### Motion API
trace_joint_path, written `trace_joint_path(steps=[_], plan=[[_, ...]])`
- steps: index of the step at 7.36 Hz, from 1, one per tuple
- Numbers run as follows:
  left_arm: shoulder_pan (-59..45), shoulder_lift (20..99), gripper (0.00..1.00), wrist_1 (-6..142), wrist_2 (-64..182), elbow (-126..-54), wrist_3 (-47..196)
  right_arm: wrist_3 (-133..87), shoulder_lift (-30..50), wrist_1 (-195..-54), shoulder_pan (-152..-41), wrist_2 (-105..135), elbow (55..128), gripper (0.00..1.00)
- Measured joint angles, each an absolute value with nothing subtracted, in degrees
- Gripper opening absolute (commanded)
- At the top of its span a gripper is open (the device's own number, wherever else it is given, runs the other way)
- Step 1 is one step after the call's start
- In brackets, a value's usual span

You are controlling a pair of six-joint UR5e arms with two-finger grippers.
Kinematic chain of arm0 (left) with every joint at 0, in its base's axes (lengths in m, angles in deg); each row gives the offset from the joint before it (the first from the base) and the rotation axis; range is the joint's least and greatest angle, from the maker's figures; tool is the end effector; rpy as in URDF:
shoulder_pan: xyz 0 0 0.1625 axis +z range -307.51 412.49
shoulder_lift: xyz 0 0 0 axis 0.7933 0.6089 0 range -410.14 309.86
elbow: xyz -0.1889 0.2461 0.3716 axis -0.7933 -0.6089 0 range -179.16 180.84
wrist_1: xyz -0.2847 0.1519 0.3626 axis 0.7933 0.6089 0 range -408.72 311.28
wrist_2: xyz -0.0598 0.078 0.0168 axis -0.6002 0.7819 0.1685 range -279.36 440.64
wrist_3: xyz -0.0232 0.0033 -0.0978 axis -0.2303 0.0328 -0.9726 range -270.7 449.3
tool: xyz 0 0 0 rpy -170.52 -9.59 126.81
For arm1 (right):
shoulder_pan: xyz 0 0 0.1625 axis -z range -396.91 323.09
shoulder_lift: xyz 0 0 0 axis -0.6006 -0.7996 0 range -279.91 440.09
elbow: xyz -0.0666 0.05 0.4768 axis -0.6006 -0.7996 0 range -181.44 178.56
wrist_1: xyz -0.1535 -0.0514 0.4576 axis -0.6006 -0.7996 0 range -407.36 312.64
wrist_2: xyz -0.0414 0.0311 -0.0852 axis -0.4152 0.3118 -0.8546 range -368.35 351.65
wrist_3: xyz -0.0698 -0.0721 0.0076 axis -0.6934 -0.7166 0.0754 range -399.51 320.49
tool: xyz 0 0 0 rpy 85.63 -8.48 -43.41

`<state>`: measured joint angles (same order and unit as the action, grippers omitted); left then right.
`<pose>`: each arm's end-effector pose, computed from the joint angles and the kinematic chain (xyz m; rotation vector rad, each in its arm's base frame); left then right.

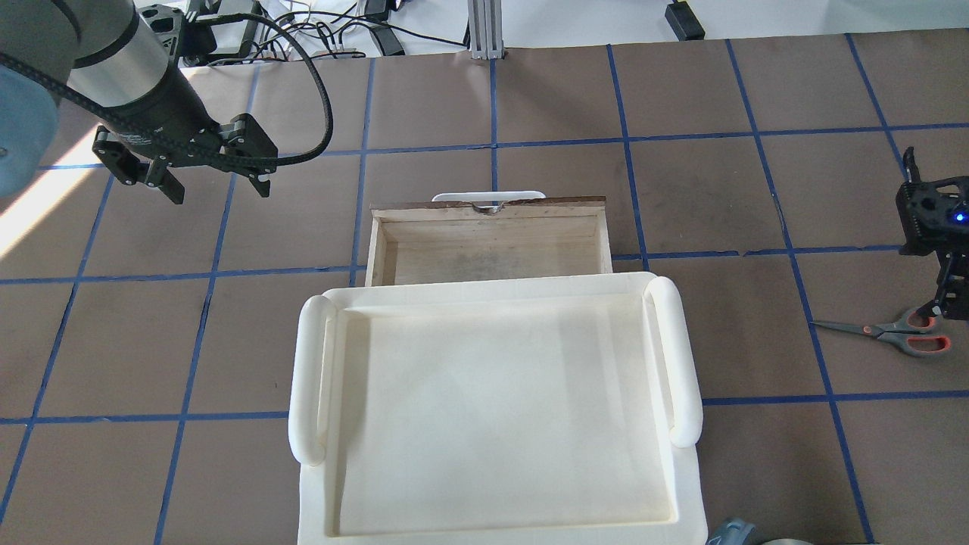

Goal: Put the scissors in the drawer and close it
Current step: 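Lower the right gripper and close it on the scissors handle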

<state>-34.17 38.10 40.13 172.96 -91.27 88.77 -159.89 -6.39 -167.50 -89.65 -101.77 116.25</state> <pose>-0.0968 -0.5596 0.5444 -0.1050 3.0989 -0.0200 -0.2175 -0.4963 0.3014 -2.0792 2.3440 0.0975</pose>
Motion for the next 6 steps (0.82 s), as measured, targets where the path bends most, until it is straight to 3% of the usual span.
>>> trace_joint_path(steps=[6], plan=[[-34.17, 38.16, 1.0, 40.06, 173.12, -91.27, 88.83, -166.91, 2.74, -178.89, -84.78, -101.0, 120.68, 1.0]])
